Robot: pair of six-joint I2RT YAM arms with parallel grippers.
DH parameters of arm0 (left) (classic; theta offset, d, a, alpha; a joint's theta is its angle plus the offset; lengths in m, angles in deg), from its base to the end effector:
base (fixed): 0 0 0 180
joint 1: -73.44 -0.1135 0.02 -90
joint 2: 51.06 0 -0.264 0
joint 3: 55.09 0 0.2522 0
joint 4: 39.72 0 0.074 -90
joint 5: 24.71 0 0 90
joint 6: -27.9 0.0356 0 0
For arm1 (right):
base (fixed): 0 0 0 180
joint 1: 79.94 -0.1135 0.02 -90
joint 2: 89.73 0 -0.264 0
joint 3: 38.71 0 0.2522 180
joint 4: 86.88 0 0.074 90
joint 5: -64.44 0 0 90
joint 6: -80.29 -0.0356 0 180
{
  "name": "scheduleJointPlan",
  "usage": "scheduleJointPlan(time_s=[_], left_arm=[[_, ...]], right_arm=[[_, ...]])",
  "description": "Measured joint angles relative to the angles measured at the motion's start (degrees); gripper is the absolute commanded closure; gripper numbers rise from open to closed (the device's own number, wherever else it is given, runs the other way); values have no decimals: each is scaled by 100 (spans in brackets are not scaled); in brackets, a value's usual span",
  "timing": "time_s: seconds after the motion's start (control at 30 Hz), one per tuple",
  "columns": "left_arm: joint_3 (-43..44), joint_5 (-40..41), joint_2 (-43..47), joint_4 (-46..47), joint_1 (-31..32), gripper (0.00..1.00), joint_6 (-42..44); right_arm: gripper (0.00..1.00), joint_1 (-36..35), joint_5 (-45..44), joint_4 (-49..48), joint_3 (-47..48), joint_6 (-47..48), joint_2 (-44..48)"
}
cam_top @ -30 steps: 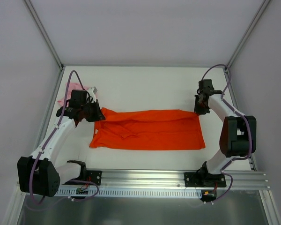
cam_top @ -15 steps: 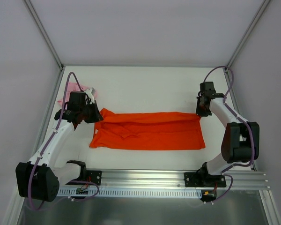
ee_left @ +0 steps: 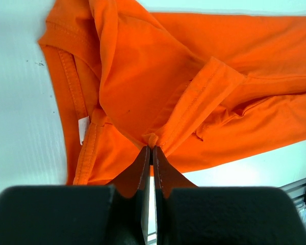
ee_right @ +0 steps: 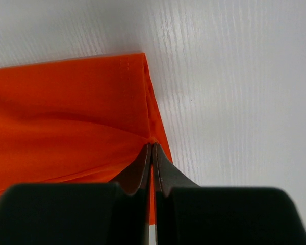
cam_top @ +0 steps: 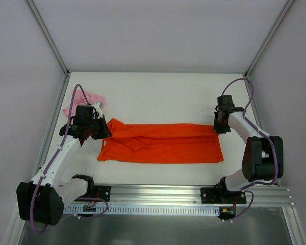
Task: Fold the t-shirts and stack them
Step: Fold the other side of the tshirt into a rectangle
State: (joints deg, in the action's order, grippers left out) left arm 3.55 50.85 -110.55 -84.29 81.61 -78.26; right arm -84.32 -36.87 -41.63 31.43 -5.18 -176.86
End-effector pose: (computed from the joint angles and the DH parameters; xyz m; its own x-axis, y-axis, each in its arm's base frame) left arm 0.2108 -0.0392 0.2599 -0.7637 -0.1626 -0.6247 0.1024 0.9250 -0.3660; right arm 0.2984 0.0159 0.2071 -0.8808 -0.1451 -0.4506 -0.0535 0.9763 -0.2098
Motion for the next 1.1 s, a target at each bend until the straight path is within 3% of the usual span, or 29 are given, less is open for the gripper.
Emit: scheduleJointPlan(time_s=[1.1], left_arm=[[-79,170,339,-417,0,100,-284]], right_arm=[[99,0,-31,-70,-299,-46,17]])
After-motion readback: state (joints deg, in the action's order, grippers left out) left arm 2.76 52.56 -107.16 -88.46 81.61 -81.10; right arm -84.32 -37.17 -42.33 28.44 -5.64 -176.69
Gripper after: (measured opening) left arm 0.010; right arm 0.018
